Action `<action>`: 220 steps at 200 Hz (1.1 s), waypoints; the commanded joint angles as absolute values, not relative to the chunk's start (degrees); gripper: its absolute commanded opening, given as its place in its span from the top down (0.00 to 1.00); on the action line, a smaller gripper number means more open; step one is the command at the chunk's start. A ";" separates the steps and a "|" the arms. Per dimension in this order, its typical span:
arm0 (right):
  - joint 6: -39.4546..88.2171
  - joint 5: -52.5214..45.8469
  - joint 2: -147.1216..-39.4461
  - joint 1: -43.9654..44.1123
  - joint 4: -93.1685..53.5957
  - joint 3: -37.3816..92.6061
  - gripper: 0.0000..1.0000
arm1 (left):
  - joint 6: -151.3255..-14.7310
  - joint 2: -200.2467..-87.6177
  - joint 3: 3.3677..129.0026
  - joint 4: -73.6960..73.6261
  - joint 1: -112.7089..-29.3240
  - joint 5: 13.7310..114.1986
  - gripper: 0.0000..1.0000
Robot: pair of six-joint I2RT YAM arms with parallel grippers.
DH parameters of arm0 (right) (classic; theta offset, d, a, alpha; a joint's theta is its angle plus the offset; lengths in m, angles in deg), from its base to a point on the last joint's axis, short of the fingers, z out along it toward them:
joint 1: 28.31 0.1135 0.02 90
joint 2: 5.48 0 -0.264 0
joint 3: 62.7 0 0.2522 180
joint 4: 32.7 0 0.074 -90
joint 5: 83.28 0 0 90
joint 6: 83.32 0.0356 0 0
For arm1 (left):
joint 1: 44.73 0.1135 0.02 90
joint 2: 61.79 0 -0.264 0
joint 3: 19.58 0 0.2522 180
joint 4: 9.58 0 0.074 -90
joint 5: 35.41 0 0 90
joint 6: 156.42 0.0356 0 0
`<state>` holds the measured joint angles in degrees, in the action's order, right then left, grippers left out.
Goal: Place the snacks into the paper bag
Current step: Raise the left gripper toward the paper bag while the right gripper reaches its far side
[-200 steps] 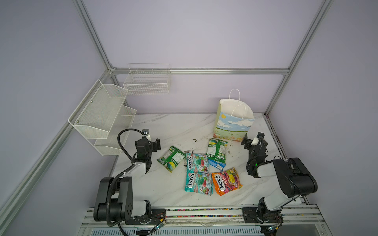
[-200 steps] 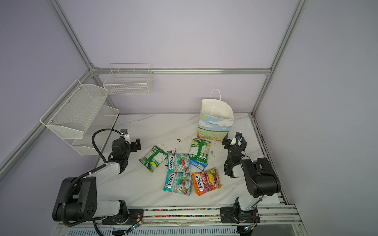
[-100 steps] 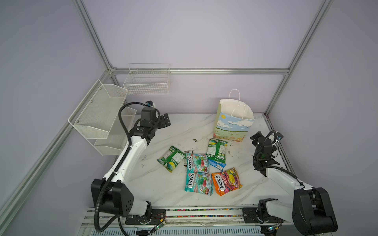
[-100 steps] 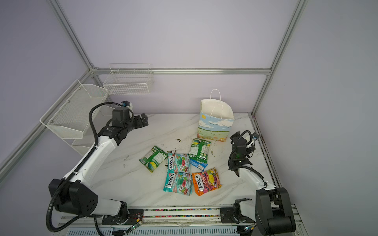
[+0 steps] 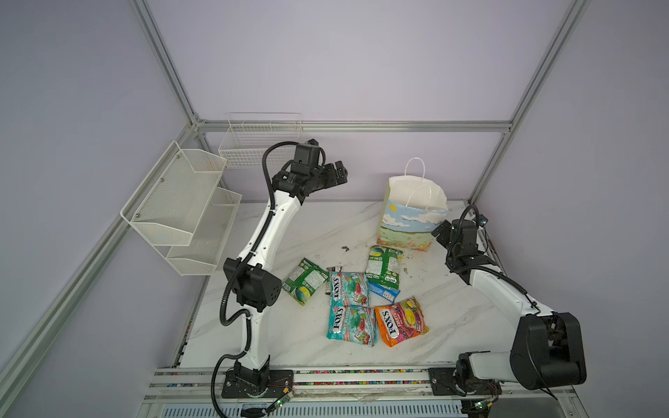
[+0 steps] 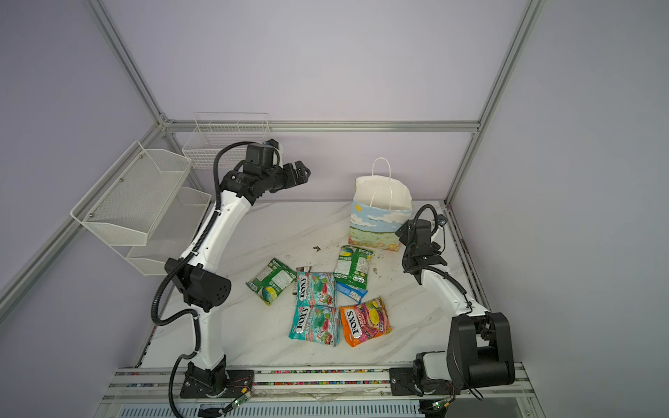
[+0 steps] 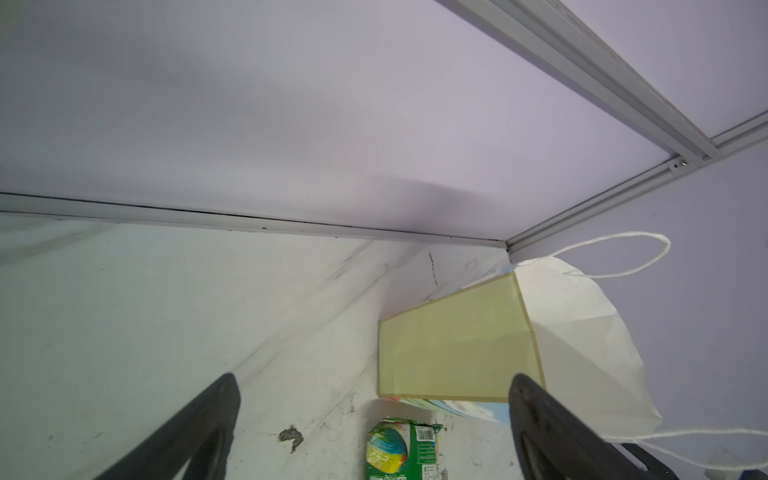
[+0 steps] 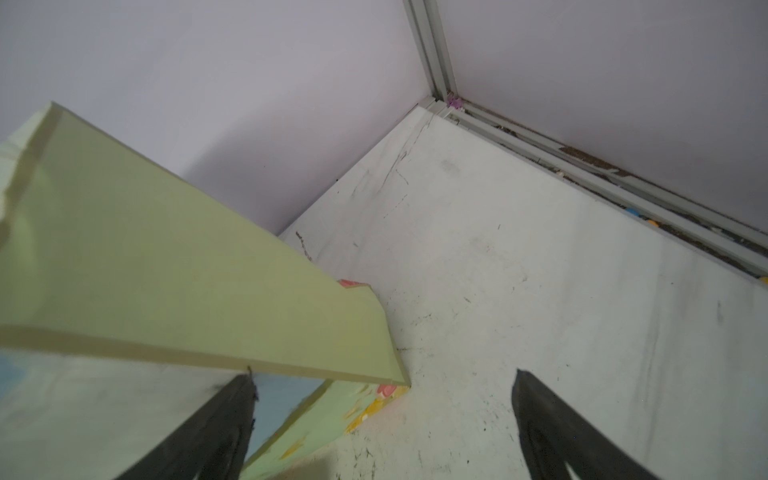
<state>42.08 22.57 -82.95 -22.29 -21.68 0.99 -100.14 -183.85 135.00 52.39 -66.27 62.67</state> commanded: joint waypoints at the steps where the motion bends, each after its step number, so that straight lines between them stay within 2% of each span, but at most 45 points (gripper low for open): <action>1: 43.07 17.92 -80.13 -23.30 -18.49 1.74 0.03 | -104.76 -185.69 141.24 51.07 -68.39 70.31 0.00; 27: 43.24 14.59 -76.69 -27.91 -16.83 3.24 0.03 | -108.14 -187.65 141.05 46.66 -69.31 74.12 0.00; 41: 42.75 11.94 -76.36 -30.37 -15.81 5.63 0.08 | -109.10 -188.27 141.07 44.74 -69.74 74.37 0.00; 57: 40.69 11.09 -76.67 -31.27 -13.74 10.42 0.12 | -110.12 -188.69 141.10 43.42 -69.78 74.97 0.01; 77: 36.97 8.69 -79.17 -31.35 -9.48 19.45 0.13 | -110.28 -188.66 140.92 43.20 -69.85 75.34 0.00; 140: 24.80 2.00 -94.24 -31.70 7.48 44.08 0.12 | -101.85 -183.18 131.69 42.76 -70.98 72.44 0.00; 151: 23.16 1.57 -96.92 -31.69 11.09 47.51 0.03 | -100.87 -181.55 129.41 42.65 -71.05 71.93 0.00; 185: 20.24 1.53 -95.98 -31.70 9.19 45.85 0.03 | -100.44 -178.60 124.99 42.77 -71.03 73.66 0.00; 220: 18.19 1.02 -100.24 -31.65 14.44 51.71 0.03 | -99.70 -174.06 118.54 43.73 -71.23 73.03 0.00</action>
<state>21.38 2.20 -98.84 -31.53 10.73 47.72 -102.13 -178.84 124.20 44.26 -71.01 72.94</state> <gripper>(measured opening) 0.974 0.996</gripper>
